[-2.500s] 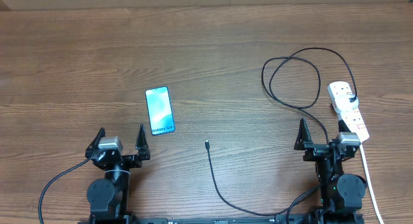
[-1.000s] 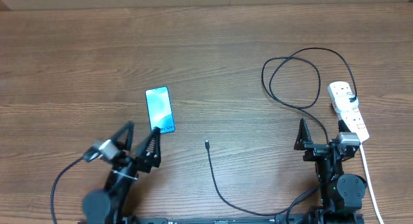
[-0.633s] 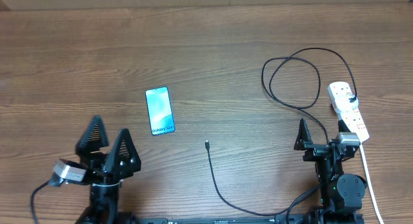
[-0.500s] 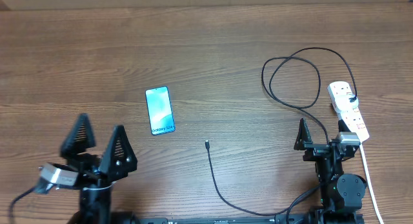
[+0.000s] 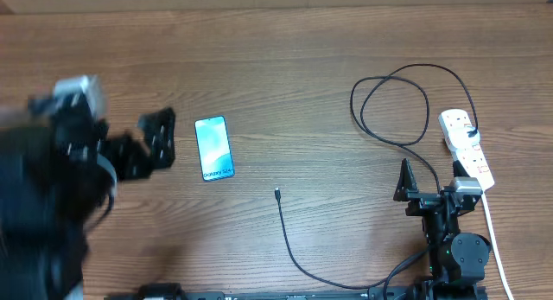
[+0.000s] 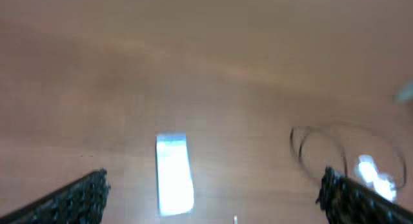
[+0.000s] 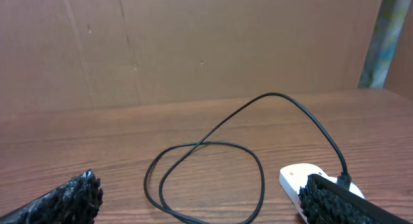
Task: Plug charger to phone and switch on socket
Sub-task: 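Raise the left arm and move the left gripper over the phone, then lower the left gripper toward the phone's top edge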
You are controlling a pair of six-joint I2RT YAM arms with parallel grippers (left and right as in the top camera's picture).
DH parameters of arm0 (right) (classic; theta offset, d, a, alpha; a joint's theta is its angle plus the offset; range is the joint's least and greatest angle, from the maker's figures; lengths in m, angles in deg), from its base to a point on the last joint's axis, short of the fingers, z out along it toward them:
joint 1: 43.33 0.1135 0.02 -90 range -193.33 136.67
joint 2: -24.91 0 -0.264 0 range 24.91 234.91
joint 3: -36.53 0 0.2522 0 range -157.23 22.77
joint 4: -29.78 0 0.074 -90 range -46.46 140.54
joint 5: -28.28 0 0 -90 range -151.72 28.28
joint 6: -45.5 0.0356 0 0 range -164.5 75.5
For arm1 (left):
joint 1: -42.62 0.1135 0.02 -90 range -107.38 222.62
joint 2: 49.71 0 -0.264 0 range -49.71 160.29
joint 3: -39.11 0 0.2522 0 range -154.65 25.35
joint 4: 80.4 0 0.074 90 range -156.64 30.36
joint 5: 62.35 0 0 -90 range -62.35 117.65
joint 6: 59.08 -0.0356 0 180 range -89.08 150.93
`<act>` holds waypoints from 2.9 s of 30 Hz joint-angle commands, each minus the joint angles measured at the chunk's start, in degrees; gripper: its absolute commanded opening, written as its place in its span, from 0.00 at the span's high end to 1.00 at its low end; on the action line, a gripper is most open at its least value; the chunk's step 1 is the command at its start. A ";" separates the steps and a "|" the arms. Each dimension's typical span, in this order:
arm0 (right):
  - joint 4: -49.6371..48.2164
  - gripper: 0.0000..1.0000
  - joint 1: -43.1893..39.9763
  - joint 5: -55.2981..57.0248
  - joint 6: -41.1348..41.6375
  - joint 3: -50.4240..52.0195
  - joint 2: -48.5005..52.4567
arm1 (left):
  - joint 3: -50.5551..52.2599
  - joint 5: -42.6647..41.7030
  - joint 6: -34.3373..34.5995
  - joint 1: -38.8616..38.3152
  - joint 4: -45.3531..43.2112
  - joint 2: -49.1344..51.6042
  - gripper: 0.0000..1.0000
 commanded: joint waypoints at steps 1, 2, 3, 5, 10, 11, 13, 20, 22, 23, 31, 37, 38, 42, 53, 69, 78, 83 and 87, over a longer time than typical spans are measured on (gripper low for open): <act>-0.42 0.00 -0.11 0.46 -0.46 0.61 -0.22 | -11.54 -10.93 -3.17 -0.07 9.20 12.37 0.00; -0.42 0.00 -0.11 0.46 -0.46 0.61 -0.22 | -13.25 -14.03 -3.21 -0.07 10.82 14.75 0.00; -0.42 0.00 -0.11 0.46 -0.46 0.61 -0.22 | -14.58 -17.38 -3.58 -0.07 11.39 17.18 0.00; -0.42 0.00 -0.11 0.46 -0.46 0.61 -0.22 | -15.82 -20.70 -4.44 -0.72 11.58 21.68 0.00; -0.42 0.00 -0.11 0.46 -0.44 0.61 -0.22 | -15.89 -7.37 3.41 -6.45 14.93 28.57 0.00; -0.42 0.00 -0.11 0.46 -0.46 0.61 -0.22 | -15.91 -3.43 4.79 -8.22 16.48 29.86 0.00; -0.42 0.00 -0.11 0.46 -0.46 0.61 -0.22 | -15.93 3.17 7.56 -11.39 19.39 32.24 0.00; -0.42 0.00 -0.11 0.46 -0.46 0.61 -0.22 | -15.91 18.40 17.40 -18.40 25.16 41.55 0.00; -0.42 0.00 -0.11 0.48 -0.46 0.61 -0.22 | -15.91 18.51 19.69 -18.60 23.67 43.85 0.00; -0.42 0.00 -0.11 0.48 -0.46 0.61 -0.22 | -15.91 18.21 20.44 -18.60 22.84 44.70 0.00; -0.42 0.00 -0.11 0.46 -0.46 0.61 -0.22 | -15.91 14.78 18.51 -18.36 13.38 51.01 0.00; -0.42 0.00 -0.11 0.46 -0.46 0.61 -0.22 | -15.82 3.78 8.81 -18.36 7.65 55.56 0.00; -0.42 0.00 -0.11 0.46 -0.46 0.61 -0.22 | -15.82 3.96 8.79 -18.32 7.87 56.17 0.00; -0.42 0.00 -0.11 0.46 -0.46 0.61 -0.22 | -15.80 7.98 9.77 -17.75 9.57 57.27 0.00; -0.42 0.00 -0.11 0.46 -0.46 0.61 -0.22 | -15.78 8.76 9.27 -11.52 14.49 56.78 0.00; -0.42 0.00 -0.11 0.48 -0.46 0.61 -0.22 | -14.12 4.55 2.91 -10.88 11.28 56.85 0.00; -0.42 0.00 -0.11 0.46 -0.46 0.61 -0.22 | -14.12 4.68 7.15 -11.58 12.44 53.75 0.00; -0.42 0.00 -0.11 0.46 -0.46 0.61 -0.22 | -14.08 5.99 7.30 -11.69 15.02 47.36 0.00; -0.42 0.00 -0.11 0.46 -0.46 0.61 -0.22 | -12.68 9.07 7.15 -11.69 14.97 40.09 0.00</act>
